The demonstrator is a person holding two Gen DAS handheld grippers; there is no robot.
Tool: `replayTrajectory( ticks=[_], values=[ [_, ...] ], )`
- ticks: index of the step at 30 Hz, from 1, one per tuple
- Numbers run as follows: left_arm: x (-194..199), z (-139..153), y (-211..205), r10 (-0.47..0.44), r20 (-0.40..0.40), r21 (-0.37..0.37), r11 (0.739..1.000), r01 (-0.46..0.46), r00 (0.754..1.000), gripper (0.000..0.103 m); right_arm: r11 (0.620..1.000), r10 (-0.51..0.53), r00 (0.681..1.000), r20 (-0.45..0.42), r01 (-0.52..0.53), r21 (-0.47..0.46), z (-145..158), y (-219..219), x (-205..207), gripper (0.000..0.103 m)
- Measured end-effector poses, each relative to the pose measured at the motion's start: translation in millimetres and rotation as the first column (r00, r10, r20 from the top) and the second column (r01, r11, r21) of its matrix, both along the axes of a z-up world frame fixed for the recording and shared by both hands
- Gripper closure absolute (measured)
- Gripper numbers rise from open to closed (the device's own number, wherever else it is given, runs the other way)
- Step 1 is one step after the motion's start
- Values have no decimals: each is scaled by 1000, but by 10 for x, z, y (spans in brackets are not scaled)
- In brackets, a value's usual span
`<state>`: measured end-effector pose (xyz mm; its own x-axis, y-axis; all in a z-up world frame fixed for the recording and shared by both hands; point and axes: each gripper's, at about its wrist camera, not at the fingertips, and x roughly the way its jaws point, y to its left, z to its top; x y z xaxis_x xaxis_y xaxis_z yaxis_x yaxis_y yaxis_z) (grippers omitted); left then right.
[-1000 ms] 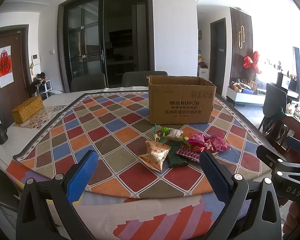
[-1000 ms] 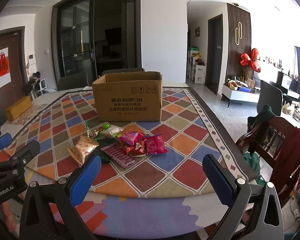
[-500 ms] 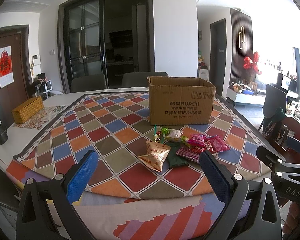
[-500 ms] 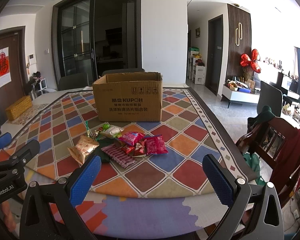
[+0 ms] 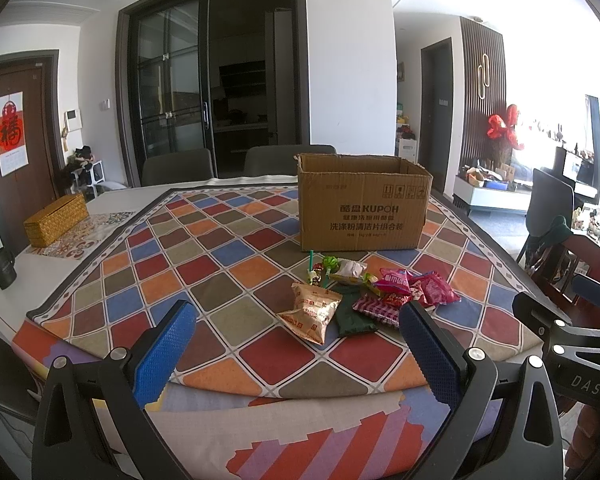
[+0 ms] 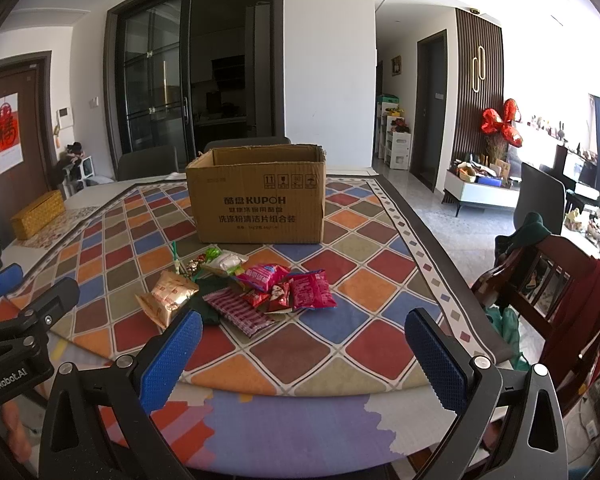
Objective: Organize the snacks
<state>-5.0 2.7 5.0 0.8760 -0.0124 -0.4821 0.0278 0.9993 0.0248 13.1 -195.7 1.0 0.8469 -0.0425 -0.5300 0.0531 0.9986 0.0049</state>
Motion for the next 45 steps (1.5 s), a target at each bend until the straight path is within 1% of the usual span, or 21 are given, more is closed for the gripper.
replayTrajectory(
  ticks=[19,23,28,32,35,37,39,45],
  values=[
    [-1,-10,3,0,1,-1,1000,0,1000,0,1000,1,1000,-4,-1,-1,-4,13,-6,1],
    [18,66,15,2,-8,-1,1000,-2,1000,0,1000,5,1000,-8,-5,-1,1,18,-3,1],
    [90,69,34,6,-33,-4,1000,-6,999,0,1000,14,999,-29,-14,-3,-23,14,38,1],
    [207,-48,32,0,-55,-5,1000,-1,999,0,999,38,998,-55,-38,-8,-85,39,155,1],
    [291,-82,17,-8,-64,2,1000,9,998,1,998,68,994,-86,-69,-8,-137,66,269,1],
    [349,-102,16,-9,-70,2,1000,9,998,5,996,84,991,-103,-85,-6,-166,91,339,3],
    [425,-127,21,-12,-77,3,1000,13,997,5,995,100,988,-118,-101,-2,-196,112,408,6],
    [689,-209,32,-25,-109,-5,1000,24,994,11,990,138,977,-163,-138,13,-297,169,704,15]
  ],
)
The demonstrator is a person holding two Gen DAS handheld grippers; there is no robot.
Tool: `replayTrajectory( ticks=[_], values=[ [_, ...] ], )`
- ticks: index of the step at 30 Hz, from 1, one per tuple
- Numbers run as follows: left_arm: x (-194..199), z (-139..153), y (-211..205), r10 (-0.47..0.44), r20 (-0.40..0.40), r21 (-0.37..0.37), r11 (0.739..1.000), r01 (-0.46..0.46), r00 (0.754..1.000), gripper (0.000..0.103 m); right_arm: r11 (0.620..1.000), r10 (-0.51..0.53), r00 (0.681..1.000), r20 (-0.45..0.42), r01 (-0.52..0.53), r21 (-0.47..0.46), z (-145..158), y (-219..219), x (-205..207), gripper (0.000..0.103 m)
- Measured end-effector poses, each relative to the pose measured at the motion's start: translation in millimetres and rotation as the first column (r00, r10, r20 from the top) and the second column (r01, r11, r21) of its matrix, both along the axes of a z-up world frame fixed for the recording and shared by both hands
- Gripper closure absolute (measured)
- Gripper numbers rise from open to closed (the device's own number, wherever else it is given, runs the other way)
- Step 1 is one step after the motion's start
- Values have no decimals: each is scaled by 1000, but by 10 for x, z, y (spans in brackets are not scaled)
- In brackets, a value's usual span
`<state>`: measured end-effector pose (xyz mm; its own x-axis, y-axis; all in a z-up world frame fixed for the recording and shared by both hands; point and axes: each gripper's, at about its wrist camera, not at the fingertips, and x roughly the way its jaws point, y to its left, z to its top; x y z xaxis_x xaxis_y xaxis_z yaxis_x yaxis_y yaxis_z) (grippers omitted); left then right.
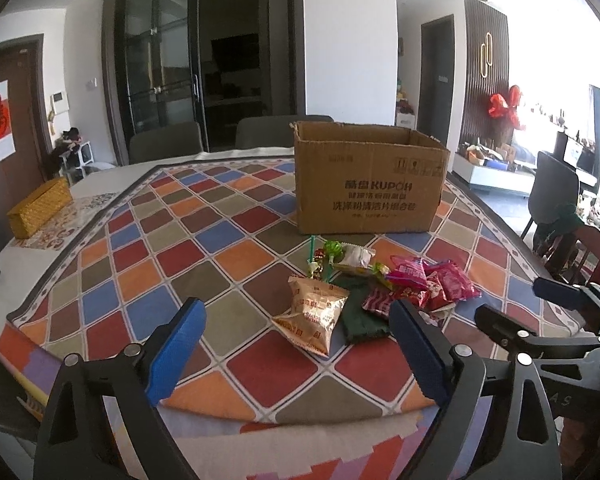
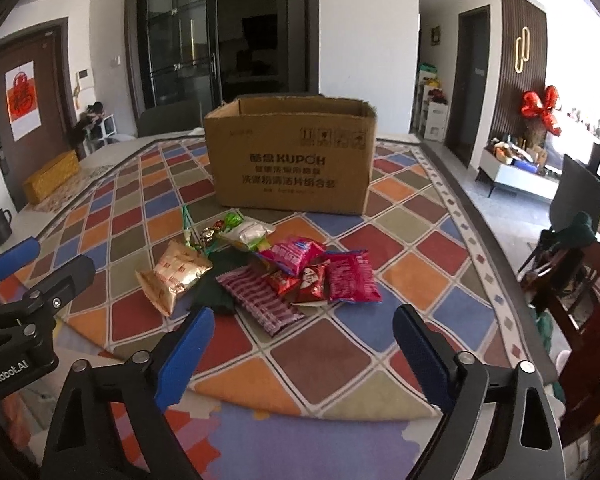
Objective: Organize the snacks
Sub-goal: 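Grasp the beige biscuit packet with the left tool while the right tool grasps a red chip bag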
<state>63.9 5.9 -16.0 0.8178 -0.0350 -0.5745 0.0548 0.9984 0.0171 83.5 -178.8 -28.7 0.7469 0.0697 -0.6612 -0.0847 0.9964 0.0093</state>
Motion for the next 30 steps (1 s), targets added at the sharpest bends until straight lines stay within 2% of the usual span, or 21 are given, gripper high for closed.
replayTrajectory(
  ticks=[9,23,30],
  values=[
    [361,-239,13,-15,-67,4,1000,16,998,14,998,54,996,-65,-55,-3,-224,142,386,26],
    [733,-626,-84,-56,-196,14,998,60,979,22,1000,28,984,-174,-29,1,-611,71,804,47],
    [841,-737,-133,-73,-235,20,997,80,969,26,1000,7,977,-214,-7,1,-735,1,919,57]
  ],
)
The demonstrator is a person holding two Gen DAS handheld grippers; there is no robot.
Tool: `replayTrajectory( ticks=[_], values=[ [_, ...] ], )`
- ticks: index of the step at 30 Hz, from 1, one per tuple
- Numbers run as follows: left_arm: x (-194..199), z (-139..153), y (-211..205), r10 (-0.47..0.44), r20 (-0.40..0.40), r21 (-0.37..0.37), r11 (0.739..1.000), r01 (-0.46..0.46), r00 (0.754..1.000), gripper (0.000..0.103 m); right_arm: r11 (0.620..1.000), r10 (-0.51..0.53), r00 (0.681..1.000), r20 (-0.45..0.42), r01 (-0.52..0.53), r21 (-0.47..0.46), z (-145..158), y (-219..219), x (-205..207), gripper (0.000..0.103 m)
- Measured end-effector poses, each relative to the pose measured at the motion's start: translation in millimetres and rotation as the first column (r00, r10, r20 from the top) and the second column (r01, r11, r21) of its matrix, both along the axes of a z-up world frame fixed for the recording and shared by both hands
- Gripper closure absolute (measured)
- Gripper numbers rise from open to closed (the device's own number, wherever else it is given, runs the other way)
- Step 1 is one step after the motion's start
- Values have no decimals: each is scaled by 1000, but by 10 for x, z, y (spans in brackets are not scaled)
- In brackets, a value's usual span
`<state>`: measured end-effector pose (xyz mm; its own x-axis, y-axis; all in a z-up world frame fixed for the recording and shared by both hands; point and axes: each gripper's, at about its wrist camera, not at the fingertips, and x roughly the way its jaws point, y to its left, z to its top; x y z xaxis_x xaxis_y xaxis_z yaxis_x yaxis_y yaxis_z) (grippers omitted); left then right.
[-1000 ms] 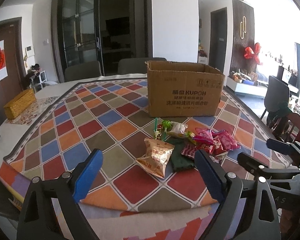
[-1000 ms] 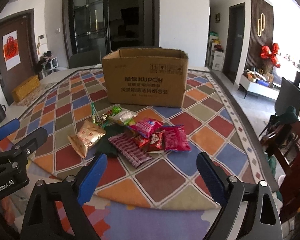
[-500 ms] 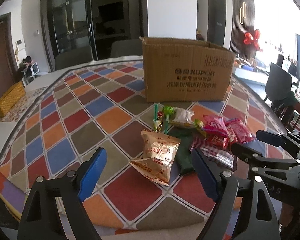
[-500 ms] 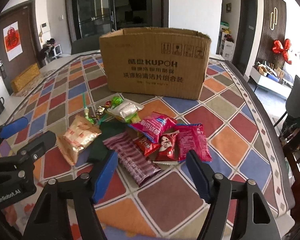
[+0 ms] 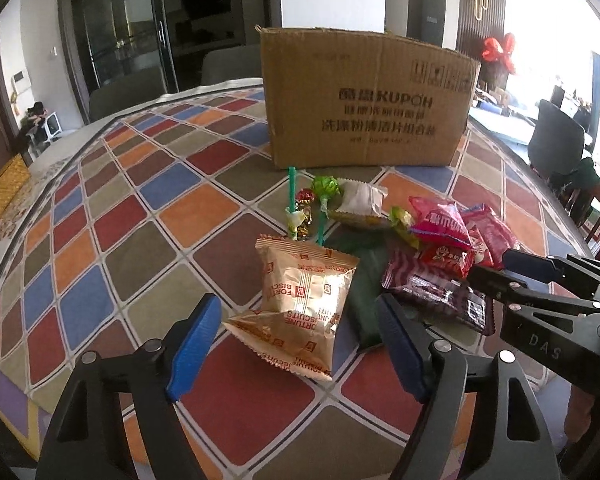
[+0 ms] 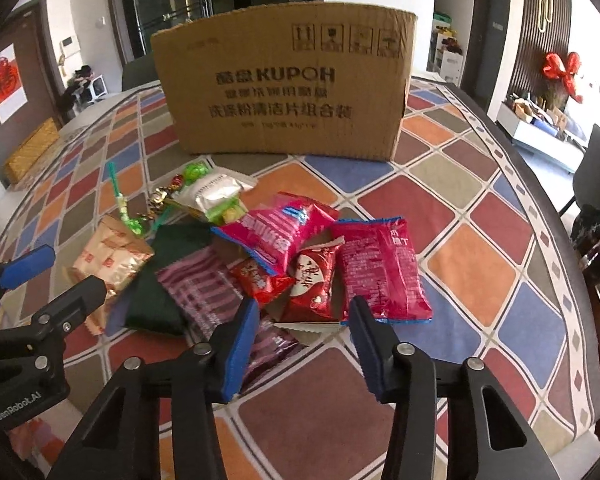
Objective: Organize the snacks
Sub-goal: 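Grasp the beige biscuit packet with the left tool while the right tool grasps a red chip bag, then carry both packets over the cardboard box and open both tools to drop them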
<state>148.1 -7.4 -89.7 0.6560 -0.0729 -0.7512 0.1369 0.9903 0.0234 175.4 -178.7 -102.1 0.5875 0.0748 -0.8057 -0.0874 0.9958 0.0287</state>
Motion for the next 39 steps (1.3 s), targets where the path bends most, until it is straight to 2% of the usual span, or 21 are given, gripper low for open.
replayTrajectory(
  ticks=[11,15,20,22,28,39],
  values=[
    [159,-129,-32,-11,-40,5,1000,11,999,37,1000,-2,1000,11,2,-27,-42,-15,120,68],
    [200,-161,-15,-9,-56,-7,1000,8,998,46,999,7,1000,15,-6,-36,-56,19,166,72],
    [230,-182,31,2,-66,-38,999,-4,998,51,999,13,1000,11,-13,-30,-65,27,191,77],
    [230,-178,36,-2,-63,-44,999,-1,998,56,1000,10,1000,8,-9,-20,-64,18,194,78],
    [173,-139,14,-11,-45,-50,999,8,999,57,1000,0,1000,4,0,11,-48,-20,170,80],
    [0,124,-34,-18,22,-74,997,20,1000,57,998,-21,999,43,18,58,126,-75,-16,80]
  ],
)
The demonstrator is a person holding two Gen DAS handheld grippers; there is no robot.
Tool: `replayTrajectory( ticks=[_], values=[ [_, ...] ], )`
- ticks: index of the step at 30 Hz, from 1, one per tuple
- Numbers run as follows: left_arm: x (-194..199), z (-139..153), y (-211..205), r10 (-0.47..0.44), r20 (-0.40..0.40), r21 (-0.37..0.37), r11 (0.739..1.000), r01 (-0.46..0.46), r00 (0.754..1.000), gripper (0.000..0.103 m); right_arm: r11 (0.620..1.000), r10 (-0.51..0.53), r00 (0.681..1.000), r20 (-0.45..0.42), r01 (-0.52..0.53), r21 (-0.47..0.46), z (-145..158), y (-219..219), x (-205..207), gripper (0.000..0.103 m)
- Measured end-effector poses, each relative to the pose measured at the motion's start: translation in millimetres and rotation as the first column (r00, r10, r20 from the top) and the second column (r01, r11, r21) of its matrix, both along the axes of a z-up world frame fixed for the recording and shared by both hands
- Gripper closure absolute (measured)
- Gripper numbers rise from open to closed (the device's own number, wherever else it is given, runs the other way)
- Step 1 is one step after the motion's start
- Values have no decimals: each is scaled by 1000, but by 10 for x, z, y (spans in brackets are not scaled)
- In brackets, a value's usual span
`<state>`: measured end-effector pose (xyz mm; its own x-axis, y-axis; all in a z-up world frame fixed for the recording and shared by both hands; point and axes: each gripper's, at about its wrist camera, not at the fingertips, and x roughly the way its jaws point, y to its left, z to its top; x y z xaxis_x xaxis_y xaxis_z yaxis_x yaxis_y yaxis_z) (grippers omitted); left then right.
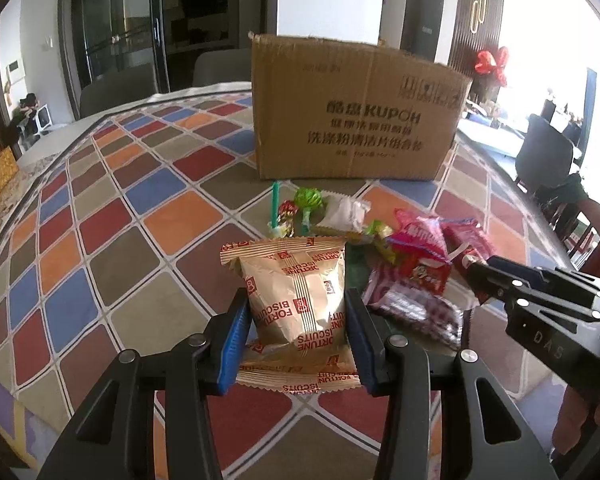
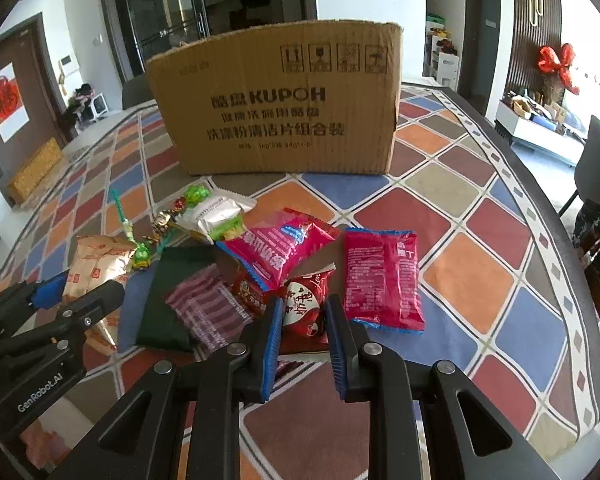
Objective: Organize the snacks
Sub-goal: 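Carry both packets over the cardboard box and open both tools to drop them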
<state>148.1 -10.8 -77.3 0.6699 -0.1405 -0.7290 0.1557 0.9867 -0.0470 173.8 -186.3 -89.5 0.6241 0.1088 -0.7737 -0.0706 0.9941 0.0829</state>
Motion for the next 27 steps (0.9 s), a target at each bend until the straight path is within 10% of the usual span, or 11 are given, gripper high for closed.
replayTrajectory(
  ticks=[27],
  values=[
    [182,923,-132,-61,259,-4,998,64,964,57,999,28,948,317,-34,14,913,-3,-103,80]
  ],
)
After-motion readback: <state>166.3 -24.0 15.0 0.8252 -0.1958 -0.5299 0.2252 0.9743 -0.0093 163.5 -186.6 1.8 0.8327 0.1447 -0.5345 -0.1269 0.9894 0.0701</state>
